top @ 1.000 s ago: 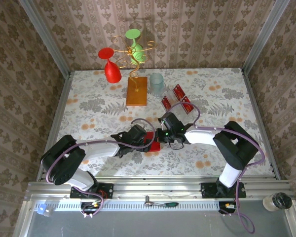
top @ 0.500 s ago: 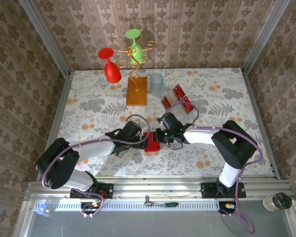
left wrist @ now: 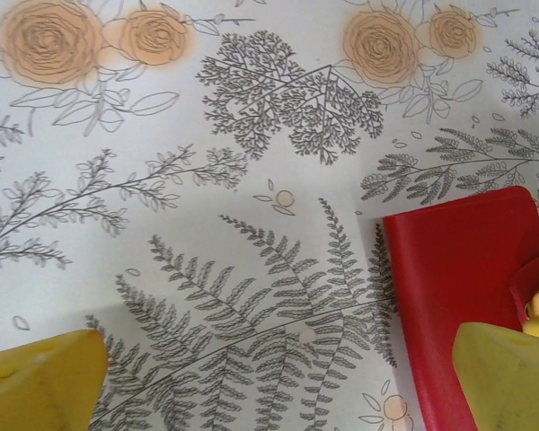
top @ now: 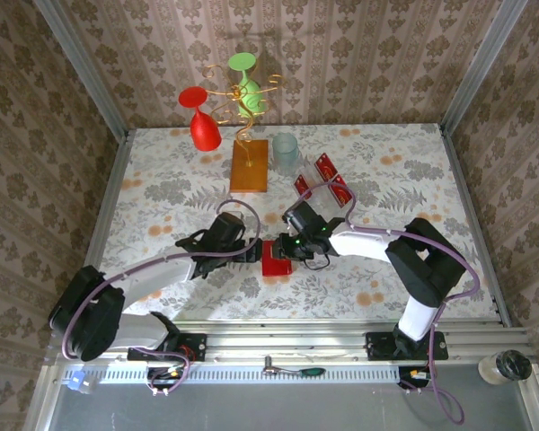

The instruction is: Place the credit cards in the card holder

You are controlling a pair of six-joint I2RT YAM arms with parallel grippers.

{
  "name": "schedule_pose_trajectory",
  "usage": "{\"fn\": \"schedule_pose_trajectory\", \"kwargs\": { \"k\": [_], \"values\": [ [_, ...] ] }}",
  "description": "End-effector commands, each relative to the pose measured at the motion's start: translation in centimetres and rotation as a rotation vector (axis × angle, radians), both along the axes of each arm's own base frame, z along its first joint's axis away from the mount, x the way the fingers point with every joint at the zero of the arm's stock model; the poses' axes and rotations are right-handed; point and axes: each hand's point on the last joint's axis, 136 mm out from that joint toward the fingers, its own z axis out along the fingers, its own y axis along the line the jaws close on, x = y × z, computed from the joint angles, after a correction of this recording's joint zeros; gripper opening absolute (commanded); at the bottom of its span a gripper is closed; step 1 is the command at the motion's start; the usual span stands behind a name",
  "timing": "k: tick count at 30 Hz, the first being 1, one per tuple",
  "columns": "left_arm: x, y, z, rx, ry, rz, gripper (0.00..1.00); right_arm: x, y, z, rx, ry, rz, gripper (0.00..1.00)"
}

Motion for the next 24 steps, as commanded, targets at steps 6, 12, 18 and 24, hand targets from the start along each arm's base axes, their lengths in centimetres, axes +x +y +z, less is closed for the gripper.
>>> {"fn": "schedule_pose_trajectory", "kwargs": {
  "k": [6,12,18,24],
  "values": [
    [1.1,2.3,3.9,-0.005,-0.058,0.053,1.00,1.0,0.5,6.3,0.063,-0.022,0.013,0.52],
    [1.2,3.9,5.9,-0.024,-0.094,0.093,1.00,2.8,-1.9,10.3,0.132,-0.082,-0.039,0.71],
    [0.9,6.5,7.2,-0.027,-0.132,0.139,1.00,2.8,-7.2,13.0,0.153,-0.163,-0.138,1.00],
    [1.5,5.7,5.6,-0.041,-0.066,0.081,1.00,2.4,-8.4,11.9,0.140,-0.148,-0.134,0.95]
  ]
}}
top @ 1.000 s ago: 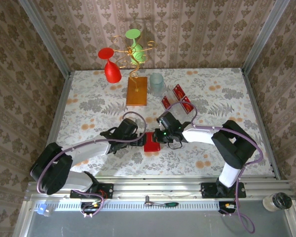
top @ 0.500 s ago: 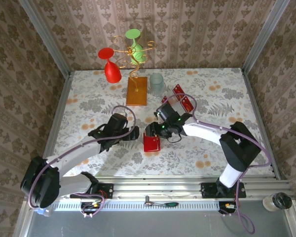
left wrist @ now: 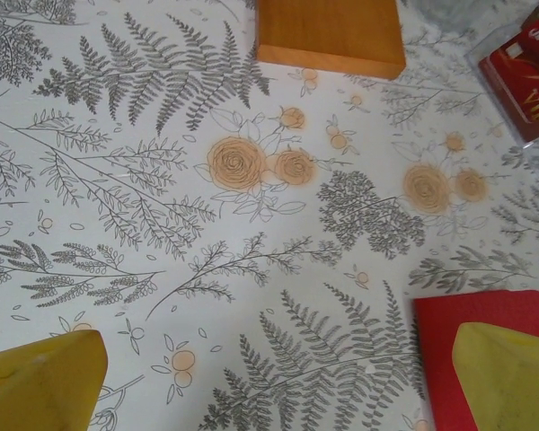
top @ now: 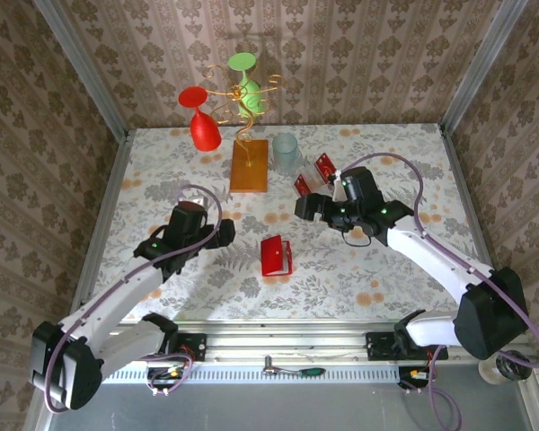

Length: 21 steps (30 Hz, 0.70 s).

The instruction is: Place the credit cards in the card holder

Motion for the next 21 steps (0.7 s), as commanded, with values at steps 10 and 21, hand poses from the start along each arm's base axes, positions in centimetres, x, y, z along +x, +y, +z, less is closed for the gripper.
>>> {"fn": "schedule_pose_trajectory", "kwargs": {
  "k": [10,21],
  "values": [
    [0.2,-6.0,-4.7,0.069,0.089,-0.253,1.00,-2.9,1.7,-7.4,-0.101,0.104,0.092,1.00],
    [-0.8,-9.3,-8.2,0.173,0.111,-0.345,1.00,-3.9,2.7,-10.2,-0.122,0.182,0.122,0.49]
  ]
}}
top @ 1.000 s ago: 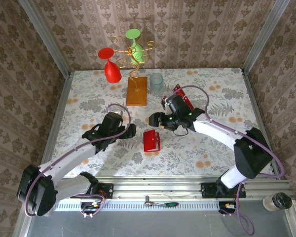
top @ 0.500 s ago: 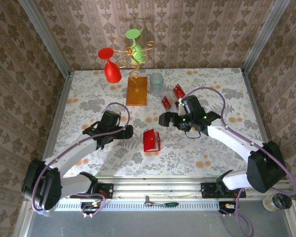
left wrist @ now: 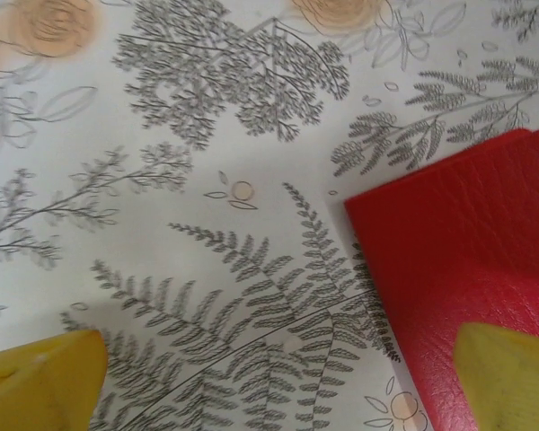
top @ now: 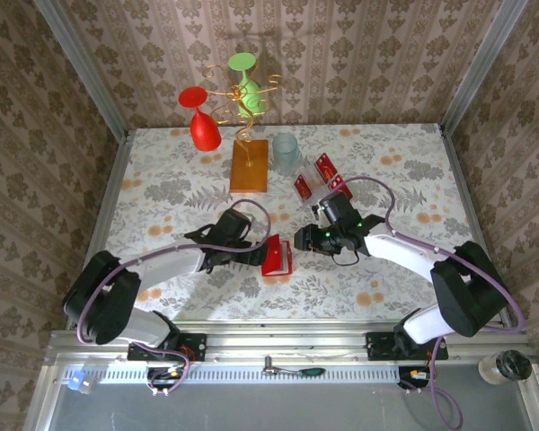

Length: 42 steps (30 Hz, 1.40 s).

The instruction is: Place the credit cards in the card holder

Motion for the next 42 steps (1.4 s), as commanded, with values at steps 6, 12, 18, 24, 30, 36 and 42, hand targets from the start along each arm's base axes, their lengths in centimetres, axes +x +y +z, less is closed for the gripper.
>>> {"fn": "schedule_pose_trajectory", "kwargs": {
  "k": [6,12,18,24,30,36,42],
  "values": [
    [0.3,-0.7,-0.4,0.147,-0.074,-0.046,1.00,-0.6,1.6,-1.4,-0.087,0.034,0.052,0.46],
    [-0.7,-0.7,-1.5,0.225,-0.083,-0.070,1.00,-0.3,2.0,-2.2,-0.114,0.046,0.055,0.39],
    [-1.3,-1.0,-2.5,0.258,-0.077,-0.084,1.00,0.0,2.2,-2.6,-0.131,0.057,0.060,0.37],
    [-1.8,-1.0,-3.2,0.254,-0.065,-0.082,1.00,0.4,2.5,-2.5,-0.131,0.052,0.063,0.36],
    [-2.1,-0.9,-3.6,0.251,-0.058,-0.079,1.00,0.6,2.9,-1.9,-0.115,0.031,0.064,0.36],
    [-2.3,-0.8,-3.8,0.251,-0.055,-0.076,1.00,0.8,3.0,-1.1,-0.115,0.010,0.060,0.38],
    [-2.5,-0.7,-4.0,0.254,-0.053,-0.078,1.00,0.8,3.1,-2.3,-0.135,0.037,0.063,0.37]
  ]
}}
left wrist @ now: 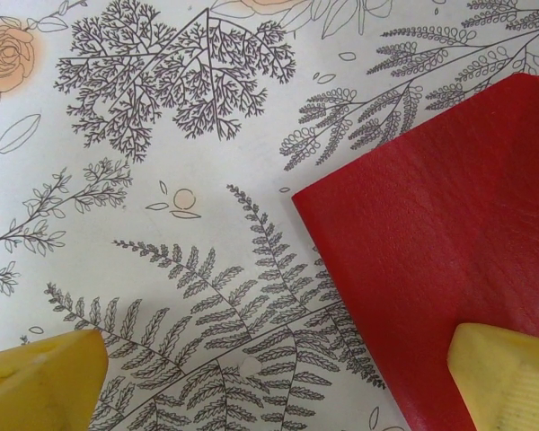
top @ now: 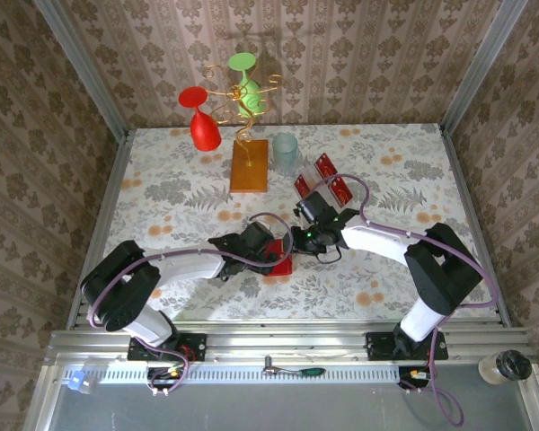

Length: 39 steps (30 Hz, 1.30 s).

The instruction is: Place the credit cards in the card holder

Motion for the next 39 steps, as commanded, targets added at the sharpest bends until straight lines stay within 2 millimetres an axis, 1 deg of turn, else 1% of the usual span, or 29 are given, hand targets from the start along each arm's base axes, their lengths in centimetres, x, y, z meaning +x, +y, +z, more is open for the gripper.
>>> {"fn": "schedule_pose_trajectory", "kwargs": {
  "k": [1,6,9,14,19,21,30,39],
  "values": [
    [-1.5,1.2,-2.5,0.065,0.061,-0.007,1.00,0.3,0.0,-0.4,-0.035,-0.001,0.005,0.36],
    [-1.6,1.1,-2.6,0.064,0.062,-0.009,1.00,0.4,-0.1,-0.9,-0.052,0.008,0.010,0.27],
    [-1.6,1.0,-2.6,0.059,0.062,-0.008,1.00,0.3,-0.2,-1.1,-0.059,0.015,0.012,0.18],
    [-1.6,1.0,-2.6,0.059,0.061,-0.009,1.00,0.3,-0.1,-0.9,-0.049,0.011,0.013,0.00],
    [-1.7,1.0,-2.7,0.055,0.062,-0.007,1.00,0.2,0.8,-0.2,0.024,0.006,0.028,0.00],
    [-1.8,1.0,-2.7,0.056,0.062,-0.008,1.00,0.2,1.2,-0.2,0.040,0.015,0.032,0.00],
    [-1.8,1.0,-2.6,0.057,0.059,-0.011,1.00,0.5,2.5,-1.1,0.083,0.048,0.029,0.00],
    [-1.8,1.1,-2.8,0.058,0.062,-0.011,1.00,0.5,2.9,-1.9,0.091,0.067,0.027,0.00]
  ]
}}
